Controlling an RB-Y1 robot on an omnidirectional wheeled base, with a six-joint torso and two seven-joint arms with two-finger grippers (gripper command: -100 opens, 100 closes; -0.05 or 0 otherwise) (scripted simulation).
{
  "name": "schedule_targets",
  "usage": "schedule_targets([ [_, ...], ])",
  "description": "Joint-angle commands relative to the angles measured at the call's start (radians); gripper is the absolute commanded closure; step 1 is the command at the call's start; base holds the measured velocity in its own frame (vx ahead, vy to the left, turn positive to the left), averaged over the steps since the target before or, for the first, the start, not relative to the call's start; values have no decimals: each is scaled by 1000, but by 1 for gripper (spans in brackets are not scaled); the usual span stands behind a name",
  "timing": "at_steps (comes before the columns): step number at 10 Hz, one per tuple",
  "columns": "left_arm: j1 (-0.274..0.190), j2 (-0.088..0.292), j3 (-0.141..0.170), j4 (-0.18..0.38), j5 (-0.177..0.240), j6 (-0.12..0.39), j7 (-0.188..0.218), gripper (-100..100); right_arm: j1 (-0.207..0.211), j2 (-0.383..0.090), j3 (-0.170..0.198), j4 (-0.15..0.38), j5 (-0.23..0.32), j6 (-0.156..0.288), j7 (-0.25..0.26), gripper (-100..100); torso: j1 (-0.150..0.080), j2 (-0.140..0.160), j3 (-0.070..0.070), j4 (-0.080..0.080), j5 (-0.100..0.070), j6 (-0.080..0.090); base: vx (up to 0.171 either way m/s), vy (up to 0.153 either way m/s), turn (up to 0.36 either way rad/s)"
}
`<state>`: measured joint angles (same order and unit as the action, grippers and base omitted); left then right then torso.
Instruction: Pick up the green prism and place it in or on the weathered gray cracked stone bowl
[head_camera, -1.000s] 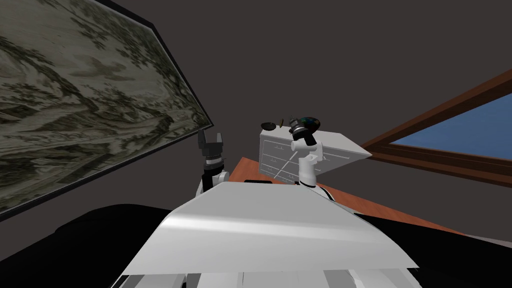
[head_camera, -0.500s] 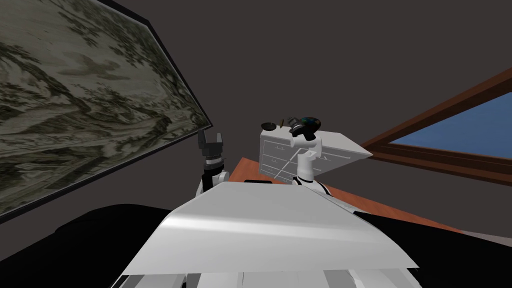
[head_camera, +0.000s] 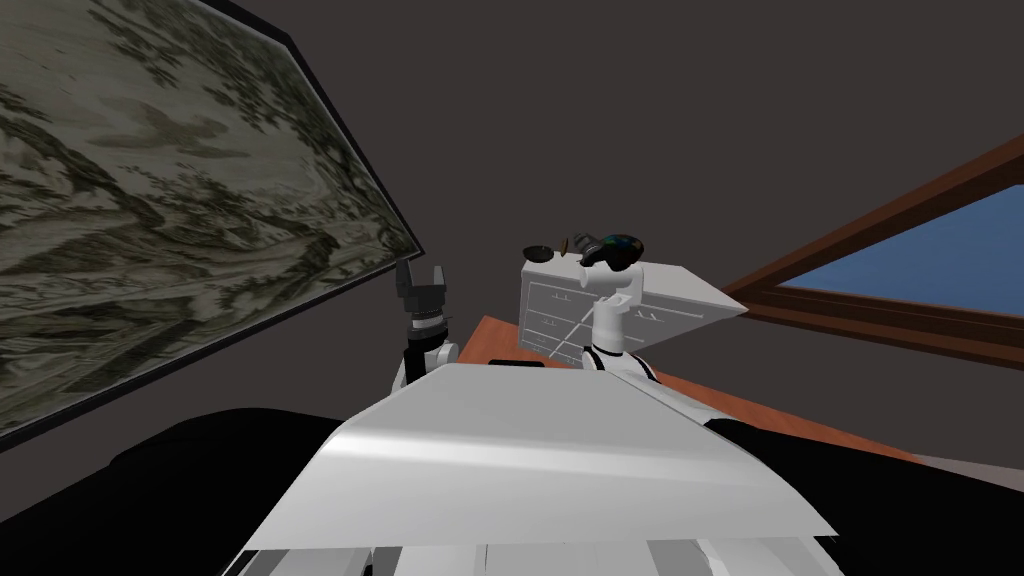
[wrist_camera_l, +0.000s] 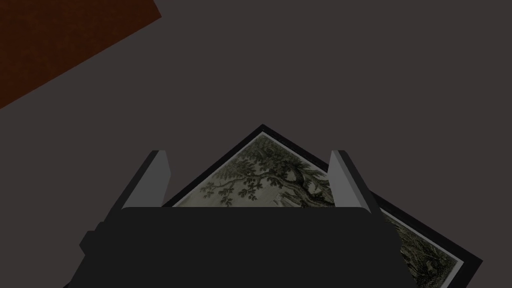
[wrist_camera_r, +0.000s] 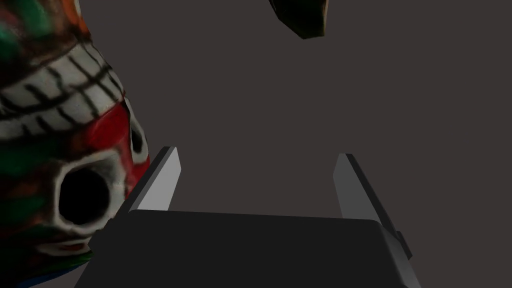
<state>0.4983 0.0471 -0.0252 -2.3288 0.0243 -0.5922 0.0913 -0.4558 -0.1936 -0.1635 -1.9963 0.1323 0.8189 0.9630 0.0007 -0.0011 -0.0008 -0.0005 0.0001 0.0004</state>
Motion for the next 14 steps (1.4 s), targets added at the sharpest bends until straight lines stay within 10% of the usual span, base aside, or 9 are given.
schedule_targets([
  [1,0,0,0,0,0,0,0,0,-50,4,-6,25,7,50,45,-100,0,0,0,0,0,0,22,19,-71],
  [14,0,0,0,0,0,0,0,0,-270,28,-19,122,28,407,204,-100,0,0,0,0,0,0,23,21,-36],
])
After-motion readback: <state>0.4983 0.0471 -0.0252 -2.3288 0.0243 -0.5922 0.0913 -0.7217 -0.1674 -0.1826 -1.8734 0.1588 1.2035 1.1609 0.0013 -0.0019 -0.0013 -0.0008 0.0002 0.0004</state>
